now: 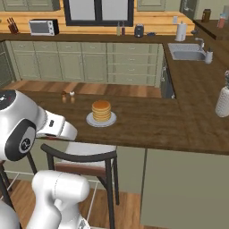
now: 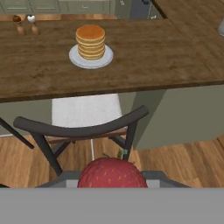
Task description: Take the strawberry from the fridge and place it on top of the pancake, located on the dining counter.
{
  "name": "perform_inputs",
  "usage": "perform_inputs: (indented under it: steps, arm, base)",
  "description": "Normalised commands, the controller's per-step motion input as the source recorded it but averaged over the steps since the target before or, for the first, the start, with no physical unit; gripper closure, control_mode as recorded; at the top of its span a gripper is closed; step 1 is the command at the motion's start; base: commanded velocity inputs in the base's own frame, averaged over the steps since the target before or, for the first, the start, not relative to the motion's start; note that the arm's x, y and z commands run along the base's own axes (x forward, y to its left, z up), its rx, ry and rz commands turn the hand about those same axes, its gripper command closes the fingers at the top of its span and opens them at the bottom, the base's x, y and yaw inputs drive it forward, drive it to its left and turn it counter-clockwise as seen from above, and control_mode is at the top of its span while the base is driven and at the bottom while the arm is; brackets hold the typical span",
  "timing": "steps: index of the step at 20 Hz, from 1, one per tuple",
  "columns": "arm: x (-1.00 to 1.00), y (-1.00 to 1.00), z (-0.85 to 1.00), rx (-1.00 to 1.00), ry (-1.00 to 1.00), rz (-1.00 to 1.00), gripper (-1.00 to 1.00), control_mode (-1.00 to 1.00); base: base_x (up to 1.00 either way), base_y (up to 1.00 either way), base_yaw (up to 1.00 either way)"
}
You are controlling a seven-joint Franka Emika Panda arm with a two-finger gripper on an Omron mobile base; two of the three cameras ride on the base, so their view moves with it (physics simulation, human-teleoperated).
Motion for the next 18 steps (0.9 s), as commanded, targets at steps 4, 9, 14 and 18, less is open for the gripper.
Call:
perform_inputs:
  steps: [4,9,14,18]
  arm:
    - [0.19,0.03,0.04,0.0,-0.06,0.04,1.0,-1.0]
    - [0.65,0.16,0.32,0.0,-0.19,0.07,1.0,-1.0]
    - [0.97,0.14,0.28,0.0,-0.08,0.03,1.0,-1.0]
    - [1.0,0.0,0.18,0.07,0.13,0.04,1.0,-1.0]
  base:
    - [0.2,0.04,0.02]
    - [0.0,0.0,0.0]
    - [0.0,0.0,0.0]
    - [0.0,0.0,0.0]
